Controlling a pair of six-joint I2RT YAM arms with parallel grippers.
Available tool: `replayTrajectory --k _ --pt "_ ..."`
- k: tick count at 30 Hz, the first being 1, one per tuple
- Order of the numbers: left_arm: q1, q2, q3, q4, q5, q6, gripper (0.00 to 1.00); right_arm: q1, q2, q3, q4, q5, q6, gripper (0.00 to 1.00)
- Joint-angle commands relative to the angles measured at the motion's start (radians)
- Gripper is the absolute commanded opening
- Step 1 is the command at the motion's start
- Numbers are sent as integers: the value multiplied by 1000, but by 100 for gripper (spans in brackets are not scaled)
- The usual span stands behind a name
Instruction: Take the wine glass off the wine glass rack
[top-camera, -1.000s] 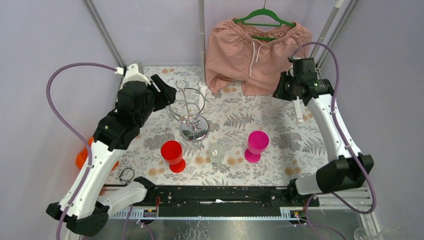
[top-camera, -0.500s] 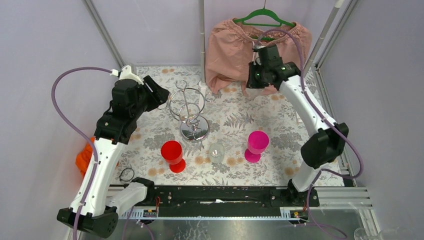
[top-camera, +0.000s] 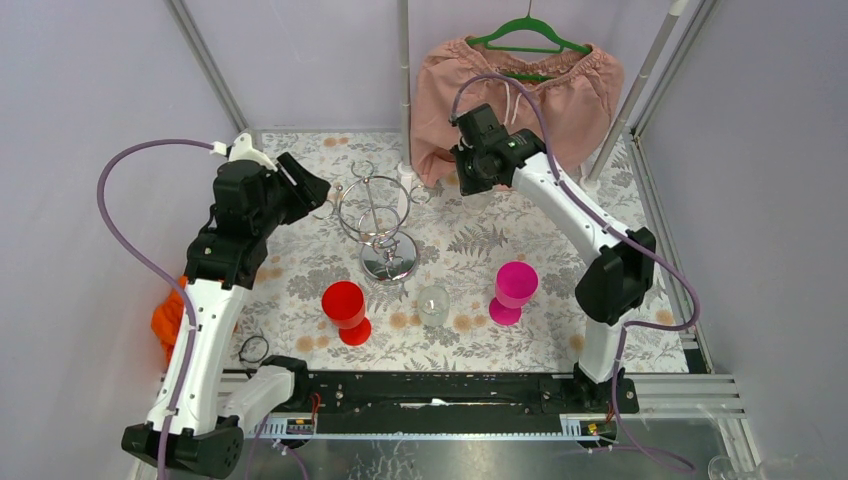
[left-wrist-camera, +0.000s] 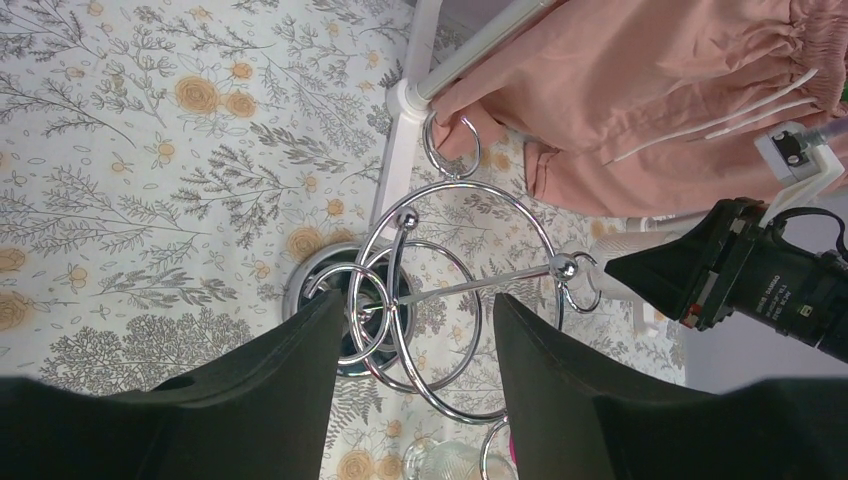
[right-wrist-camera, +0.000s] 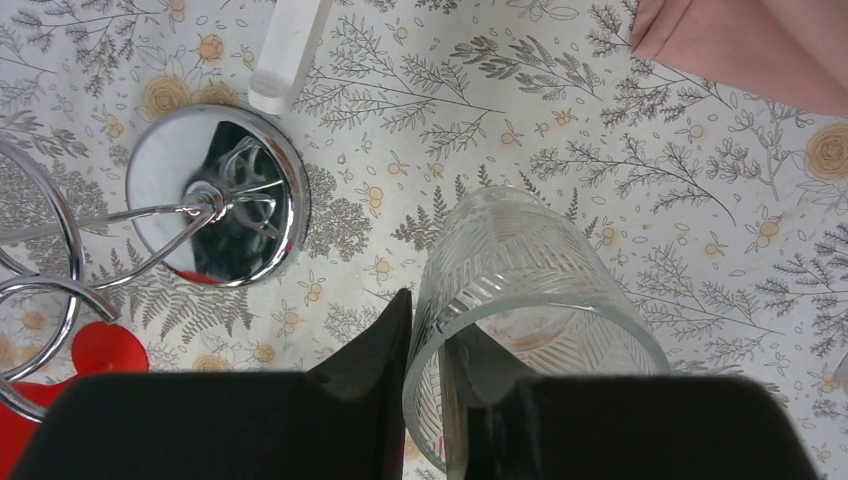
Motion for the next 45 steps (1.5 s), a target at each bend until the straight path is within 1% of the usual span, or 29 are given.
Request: replayTrajectory --k 1,5,11,14,17,25,30,35,38,41,45 --pt "23 -19 -19 58 44 23 63 22 -42 54 -12 71 -35 0" --pt "33 -24 -26 60 58 22 63 31 -85 14 -26 96 -45 0" --pt "41 -24 -32 68 87 17 63 26 -182 -82 -28 230 -22 0" --pt "44 -28 -30 66 91 17 63 11 -257 -156 -27 242 0 0" --pt "47 -29 -30 66 109 16 63 -22 -363 -270 -17 256 22 0" --pt "47 -24 -44 83 149 12 61 -164 -641 -548 -27 216 57 0" --pt "47 -18 -50 95 187 10 60 -235 -746 -683 -62 170 76 0" --pt "48 -14 -54 97 220 19 60 -251 -829 -796 -108 143 109 0" --pt "47 -14 -61 103 236 24 61 -251 -837 -770 -163 122 128 0" --pt "48 -16 -65 105 246 30 61 -253 -846 -769 -207 140 151 0" --pt "49 -23 -75 117 273 29 61 -253 -861 -801 -201 44 209 0"
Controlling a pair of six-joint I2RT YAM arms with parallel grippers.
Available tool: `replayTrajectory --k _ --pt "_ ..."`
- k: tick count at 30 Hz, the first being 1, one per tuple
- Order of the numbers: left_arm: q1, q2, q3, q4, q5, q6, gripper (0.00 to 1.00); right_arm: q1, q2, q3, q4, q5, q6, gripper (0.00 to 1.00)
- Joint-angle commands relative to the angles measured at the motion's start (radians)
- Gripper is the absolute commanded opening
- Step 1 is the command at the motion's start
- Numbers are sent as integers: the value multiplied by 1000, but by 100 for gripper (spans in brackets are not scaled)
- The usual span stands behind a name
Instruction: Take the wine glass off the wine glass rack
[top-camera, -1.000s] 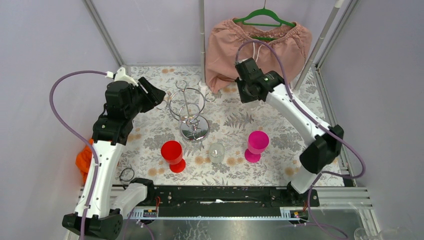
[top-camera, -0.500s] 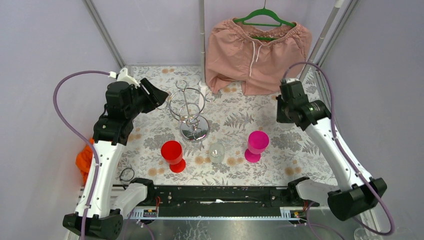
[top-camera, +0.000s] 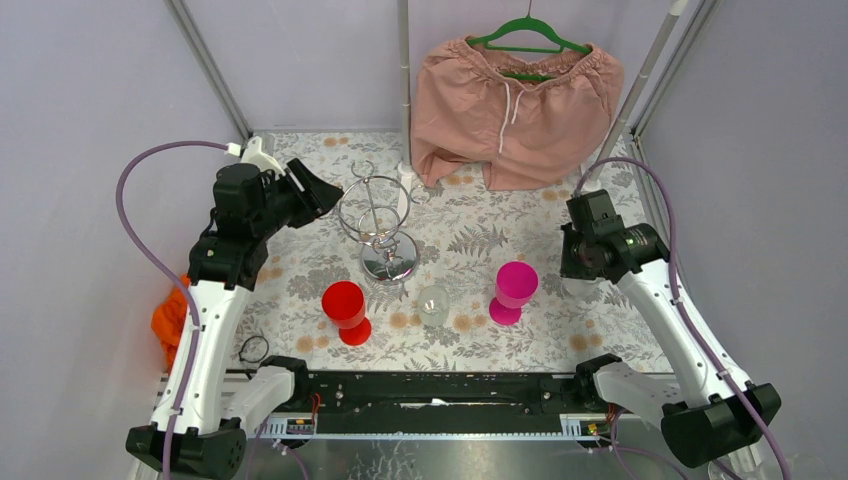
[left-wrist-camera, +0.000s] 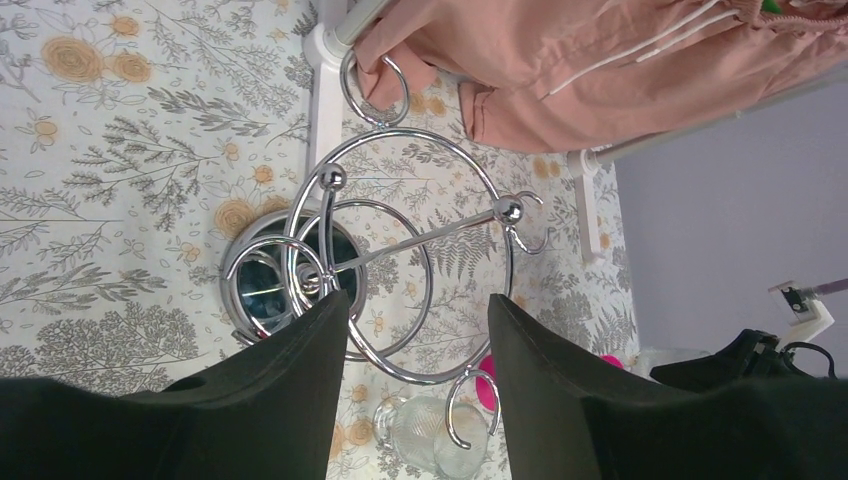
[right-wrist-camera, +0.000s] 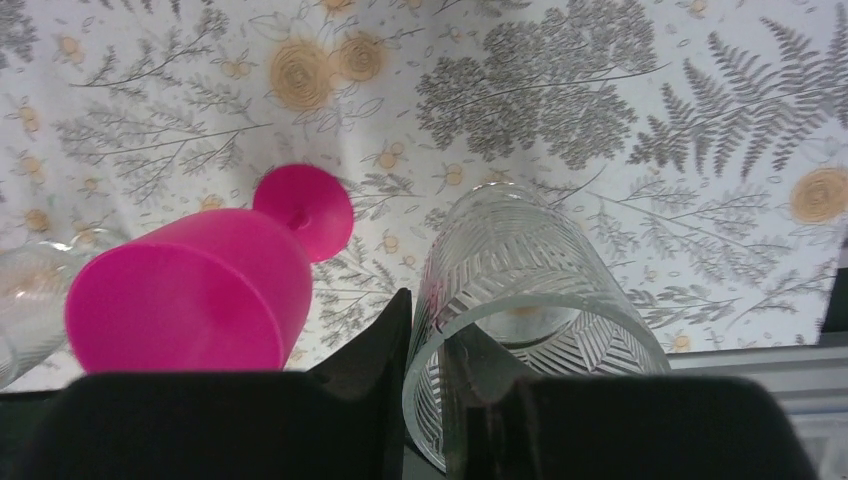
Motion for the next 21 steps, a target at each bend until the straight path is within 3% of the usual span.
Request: replayTrajectory --k 1,14,21 --pt "10 -9 -23 77 57 22 61 -4 -44 -25 9 -101 95 0" --pt "16 -9 -43 90 108 44 61 -8 39 -67 96 -41 206 0" --pt "30 -4 -48 92 122 56 61 -74 85 -51 89 -13 209 0"
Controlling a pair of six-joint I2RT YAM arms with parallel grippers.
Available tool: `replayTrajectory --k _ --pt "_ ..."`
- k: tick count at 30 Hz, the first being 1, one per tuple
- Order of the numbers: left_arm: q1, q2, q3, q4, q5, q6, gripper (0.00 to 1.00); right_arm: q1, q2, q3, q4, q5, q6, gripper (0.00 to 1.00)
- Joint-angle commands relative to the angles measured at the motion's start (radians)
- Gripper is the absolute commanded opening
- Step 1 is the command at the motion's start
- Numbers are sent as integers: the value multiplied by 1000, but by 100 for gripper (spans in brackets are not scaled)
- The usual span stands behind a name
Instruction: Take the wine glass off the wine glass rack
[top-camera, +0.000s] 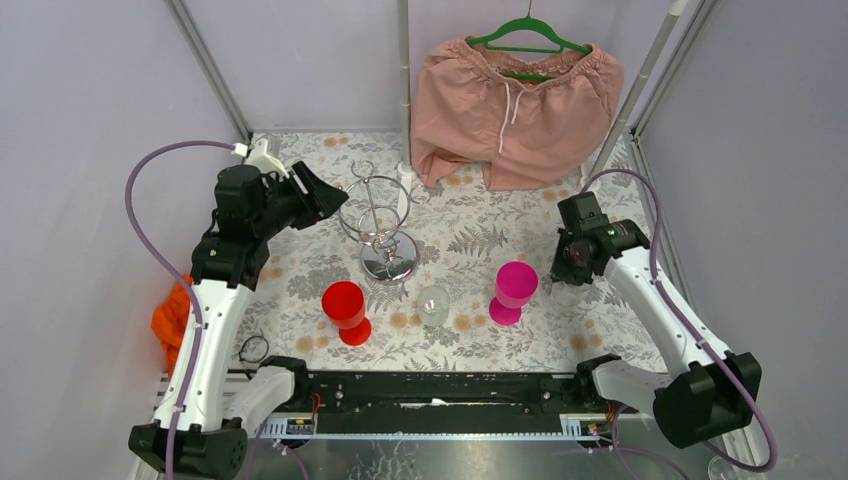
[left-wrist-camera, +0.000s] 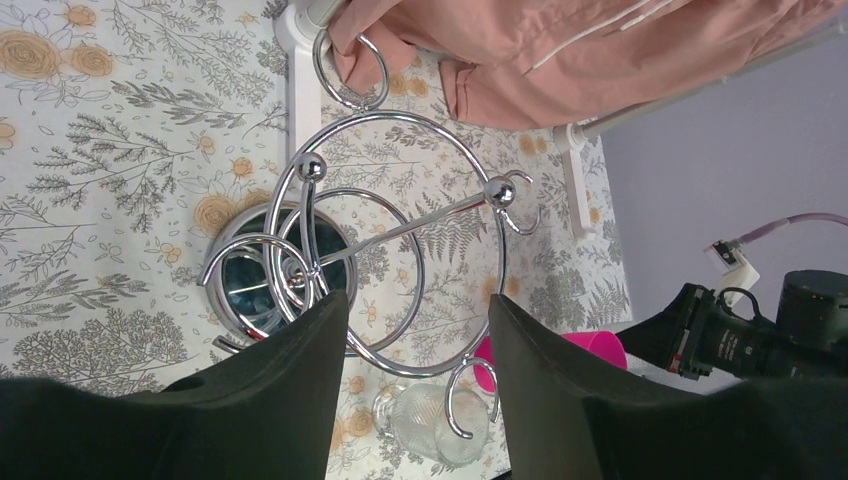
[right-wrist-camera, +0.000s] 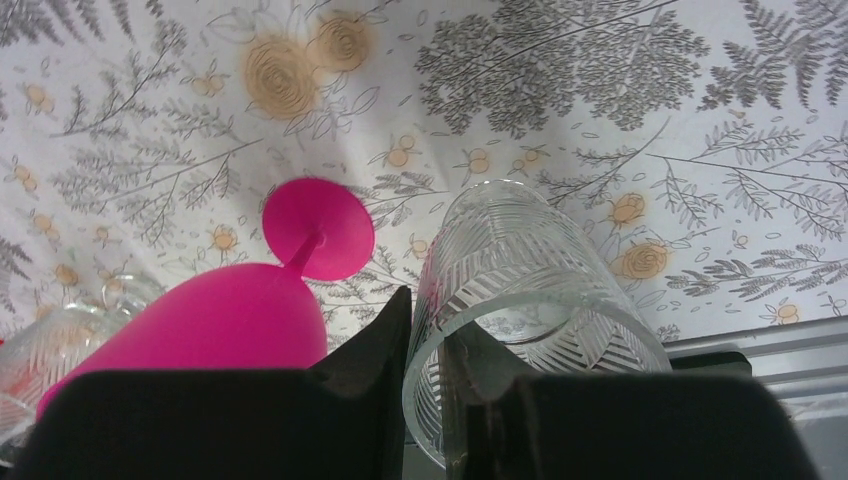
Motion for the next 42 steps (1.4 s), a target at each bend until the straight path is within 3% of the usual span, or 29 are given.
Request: replayTrajectory --k 1,20,31,42 --pt "19 -3 -14 57 34 33 61 -49 3 45 21 53 17 0" --pt "52 0 -53 89 99 39 62 -164 26 -117 169 70 80 0" --pt "74 2 -78 102 123 44 65 -169 34 -175 202 138 97 0" --pt "86 4 -91 109 138 45 65 -169 25 -262 264 102 117 0"
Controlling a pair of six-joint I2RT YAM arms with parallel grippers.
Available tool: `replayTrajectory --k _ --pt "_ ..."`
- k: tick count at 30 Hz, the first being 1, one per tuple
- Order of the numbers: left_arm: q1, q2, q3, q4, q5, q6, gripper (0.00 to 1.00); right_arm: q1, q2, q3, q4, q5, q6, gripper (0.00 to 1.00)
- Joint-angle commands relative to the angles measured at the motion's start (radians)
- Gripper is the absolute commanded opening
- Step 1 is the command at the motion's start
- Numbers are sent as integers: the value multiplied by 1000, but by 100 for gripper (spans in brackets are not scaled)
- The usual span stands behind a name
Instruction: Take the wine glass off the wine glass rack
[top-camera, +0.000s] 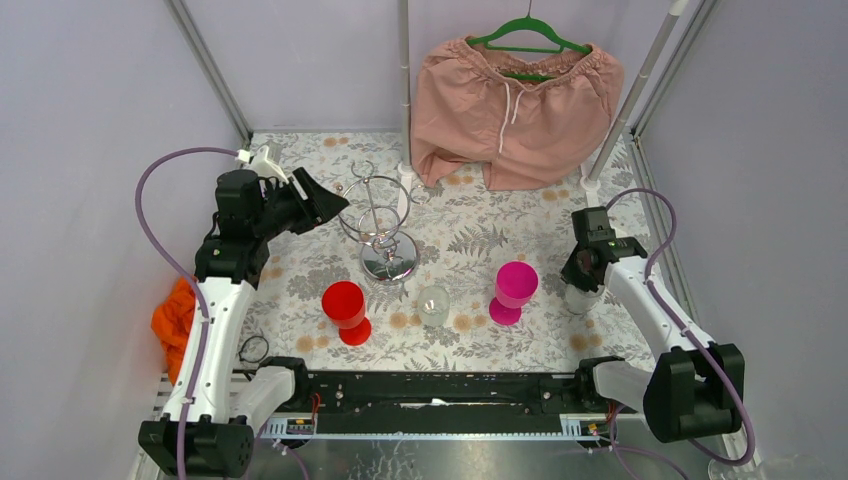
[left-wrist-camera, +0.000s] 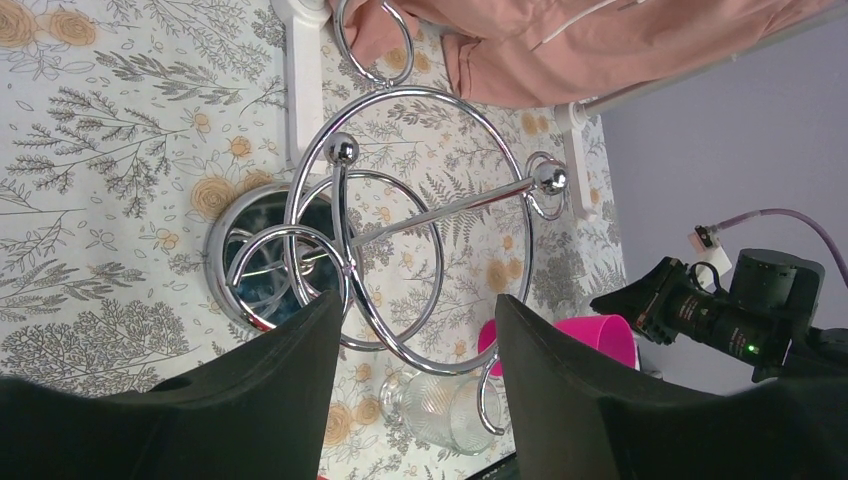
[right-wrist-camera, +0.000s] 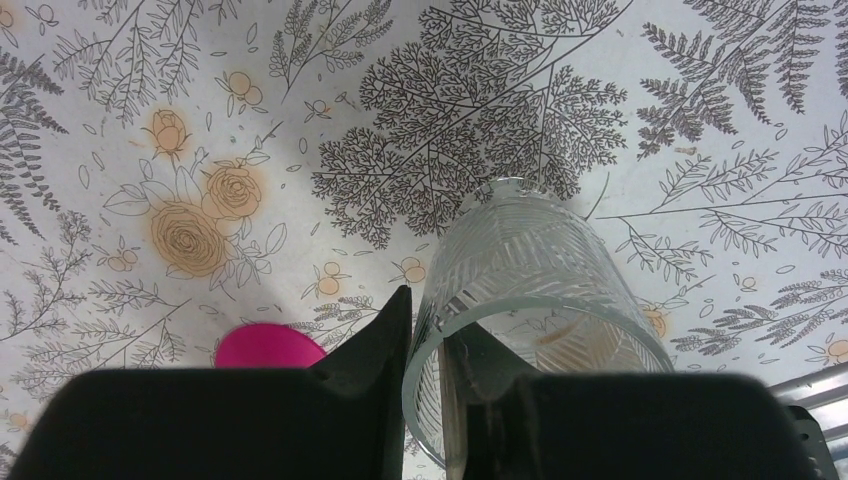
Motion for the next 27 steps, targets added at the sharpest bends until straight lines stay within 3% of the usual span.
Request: replayTrajectory --k 1,7,8,9,12,17,27 --pt "12 1 -12 64 23 23 65 -3 -3 -45 8 1 26 0" --pt "15 0 -13 63 25 23 66 -3 -39 -46 2 -16 29 0" --pt "15 1 -13 63 26 23 66 -2 -43 -43 -5 -18 31 1" --pt "15 2 -13 63 28 23 66 -3 -49 -40 -16 -20 31 10" --pt "15 3 -13 63 31 25 66 -3 -76 -44 -25 -46 34 14" --pt "15 6 -18 63 28 15 66 -3 -121 -35 -57 -62 55 28" --pt "15 16 -25 73 47 13 66 -3 -217 12 -133 -20 81 38"
